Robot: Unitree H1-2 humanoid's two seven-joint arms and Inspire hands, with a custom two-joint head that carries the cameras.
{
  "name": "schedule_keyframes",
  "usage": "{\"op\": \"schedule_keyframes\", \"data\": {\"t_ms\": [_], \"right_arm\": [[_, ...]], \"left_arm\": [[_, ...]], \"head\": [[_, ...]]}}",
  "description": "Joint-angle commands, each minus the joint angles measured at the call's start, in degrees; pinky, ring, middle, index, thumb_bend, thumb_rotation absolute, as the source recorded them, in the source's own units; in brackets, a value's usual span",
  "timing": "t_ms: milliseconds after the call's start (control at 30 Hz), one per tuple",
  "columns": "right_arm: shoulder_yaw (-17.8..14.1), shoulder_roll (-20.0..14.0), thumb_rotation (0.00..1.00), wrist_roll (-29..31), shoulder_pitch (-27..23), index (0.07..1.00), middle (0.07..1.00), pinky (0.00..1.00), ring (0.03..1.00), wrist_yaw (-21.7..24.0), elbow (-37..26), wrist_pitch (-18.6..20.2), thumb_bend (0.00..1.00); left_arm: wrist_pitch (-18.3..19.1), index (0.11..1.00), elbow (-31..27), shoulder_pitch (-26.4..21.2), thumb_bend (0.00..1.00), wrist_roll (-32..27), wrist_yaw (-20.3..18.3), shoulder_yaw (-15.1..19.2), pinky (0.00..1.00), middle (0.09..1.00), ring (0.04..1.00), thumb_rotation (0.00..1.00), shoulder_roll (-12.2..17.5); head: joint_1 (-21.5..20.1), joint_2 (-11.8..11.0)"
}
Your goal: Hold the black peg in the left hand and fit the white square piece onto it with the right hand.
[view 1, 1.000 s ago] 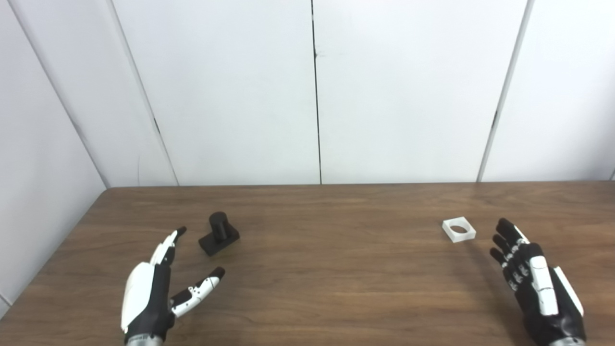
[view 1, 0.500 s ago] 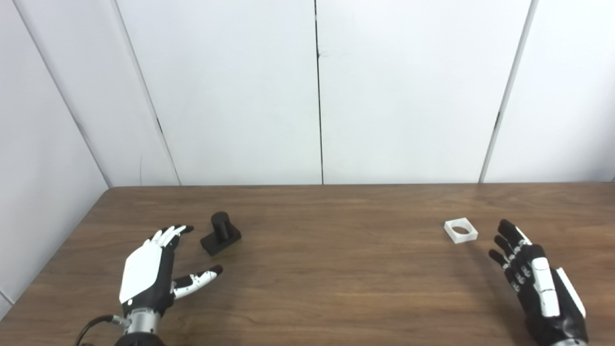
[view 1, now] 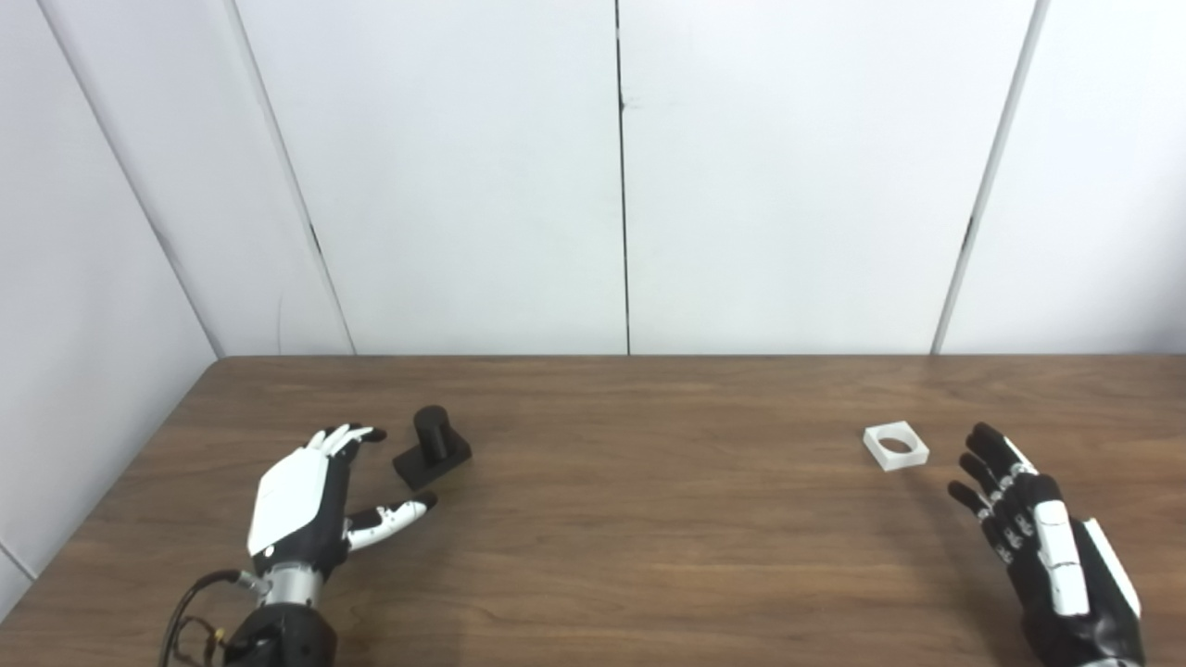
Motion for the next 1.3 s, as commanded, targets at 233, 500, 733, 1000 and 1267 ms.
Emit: {"op": "schedule_keyframes", "data": {"t_ms": [233, 500, 733, 1000, 1267], "right_arm": [[0.42, 1.36, 0.94, 0.01, 3.49, 0.917, 0.951, 0.9, 0.955, 0.33, 3.9, -2.77, 0.58], [0.17, 1.68, 0.94, 0.2, 4.28, 0.914, 0.951, 0.89, 0.956, -0.02, 3.52, -2.98, 0.57], [0.01, 1.61, 0.94, 0.12, 4.93, 0.914, 0.95, 0.89, 0.957, -0.2, 3.09, -3.04, 0.58], [-0.13, 1.47, 0.93, 0.49, 5.38, 0.921, 0.957, 0.88, 0.961, 0.01, 2.6, -2.75, 0.58], [-0.01, 1.08, 0.94, 0.35, 5.49, 0.923, 0.955, 0.88, 0.961, 0.48, 2.96, -3.46, 0.6]], "left_arm": [[0.34, 0.78, 3.07, -5.3, 0.76, -0.24, 1.38, -1.0, 0.96, 0.913, 0.957, 0.48, 1.88], [-0.51, 0.772, 5.8, -6.62, 0.75, -1.52, 2.1, -1.75, 0.96, 0.909, 0.955, 0.46, 1.86], [-0.49, 0.739, 8.2, -7.67, 0.75, -1.88, 2.44, -2.68, 0.95, 0.905, 0.953, 0.44, 2.12], [-0.04, 0.709, 9.66, -8.32, 0.74, -2.42, 2.23, -3.05, 0.96, 0.905, 0.96, 0.43, 2.31], [-0.17, 0.665, 10.75, -8.51, 0.72, -2.38, 2.7, -3.21, 0.97, 0.899, 0.966, 0.4, 2.33]], "head": [[-0.41, -0.12], [-0.85, 0.07], [-0.7, 0.35], [-0.47, 0.41], [-0.22, 0.56]]}}
